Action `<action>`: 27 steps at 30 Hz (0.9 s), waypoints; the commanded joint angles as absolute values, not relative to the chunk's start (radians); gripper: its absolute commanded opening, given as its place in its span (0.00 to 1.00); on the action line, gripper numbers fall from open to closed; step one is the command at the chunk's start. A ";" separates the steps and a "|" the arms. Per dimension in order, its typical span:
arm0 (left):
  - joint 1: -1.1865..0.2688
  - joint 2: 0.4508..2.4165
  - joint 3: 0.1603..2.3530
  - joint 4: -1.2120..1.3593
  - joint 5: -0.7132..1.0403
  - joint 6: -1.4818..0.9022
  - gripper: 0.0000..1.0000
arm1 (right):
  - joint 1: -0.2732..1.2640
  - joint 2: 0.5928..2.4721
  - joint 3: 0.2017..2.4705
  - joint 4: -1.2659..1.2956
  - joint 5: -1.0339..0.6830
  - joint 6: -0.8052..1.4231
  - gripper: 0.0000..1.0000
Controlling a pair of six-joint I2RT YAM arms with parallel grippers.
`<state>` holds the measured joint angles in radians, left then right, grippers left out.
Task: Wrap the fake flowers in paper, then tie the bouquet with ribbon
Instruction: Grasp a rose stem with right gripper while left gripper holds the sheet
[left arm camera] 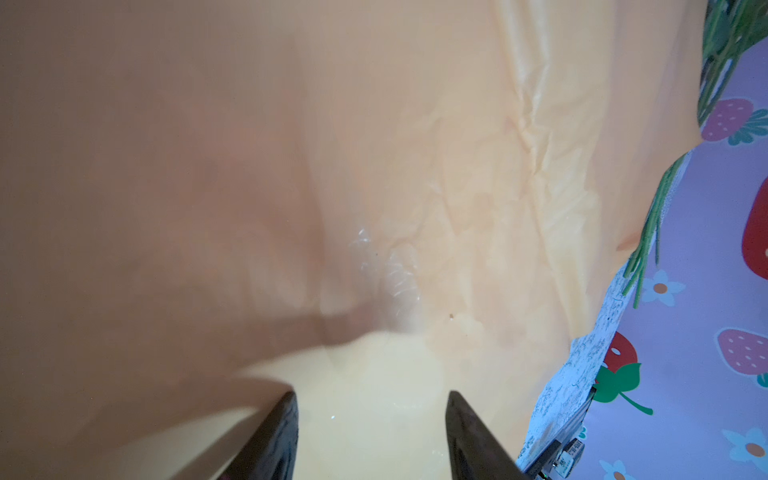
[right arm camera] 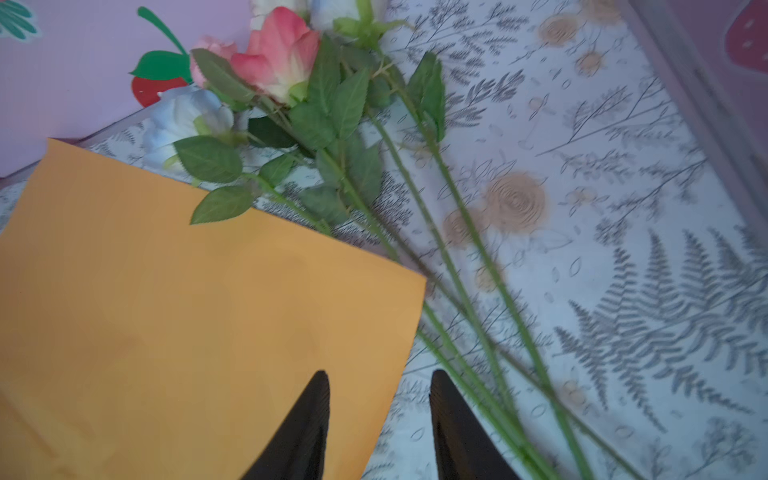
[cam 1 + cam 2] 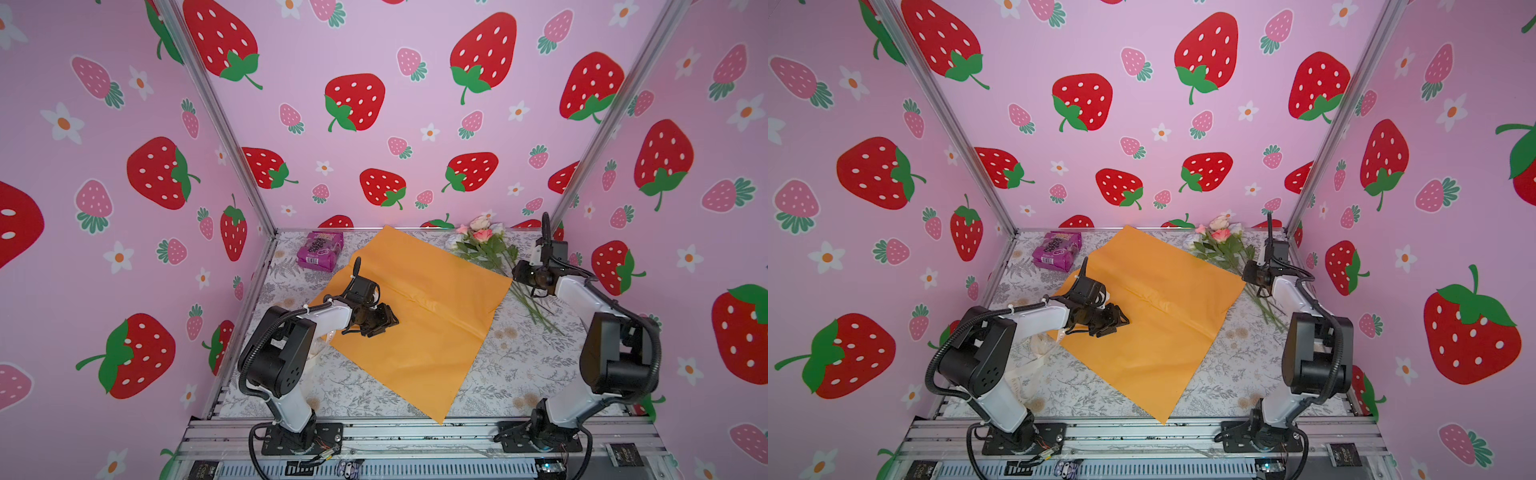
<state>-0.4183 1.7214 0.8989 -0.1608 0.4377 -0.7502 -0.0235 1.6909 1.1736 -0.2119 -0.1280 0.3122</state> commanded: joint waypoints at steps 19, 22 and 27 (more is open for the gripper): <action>-0.400 1.646 0.942 -0.163 0.463 -0.699 0.64 | -0.045 2.224 1.663 -0.366 -0.137 0.002 0.22; -0.398 1.639 0.948 -0.169 0.459 -0.695 0.64 | -0.044 2.257 1.685 -0.380 -0.134 -0.015 0.21; -0.398 1.604 0.949 -0.177 0.435 -0.697 0.64 | -0.044 2.261 1.708 -0.408 -0.092 -0.038 0.14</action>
<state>-0.4026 1.6463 0.9119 -0.1581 0.4530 -0.7071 -0.0460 2.2509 1.6825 -0.3462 -0.1165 0.0029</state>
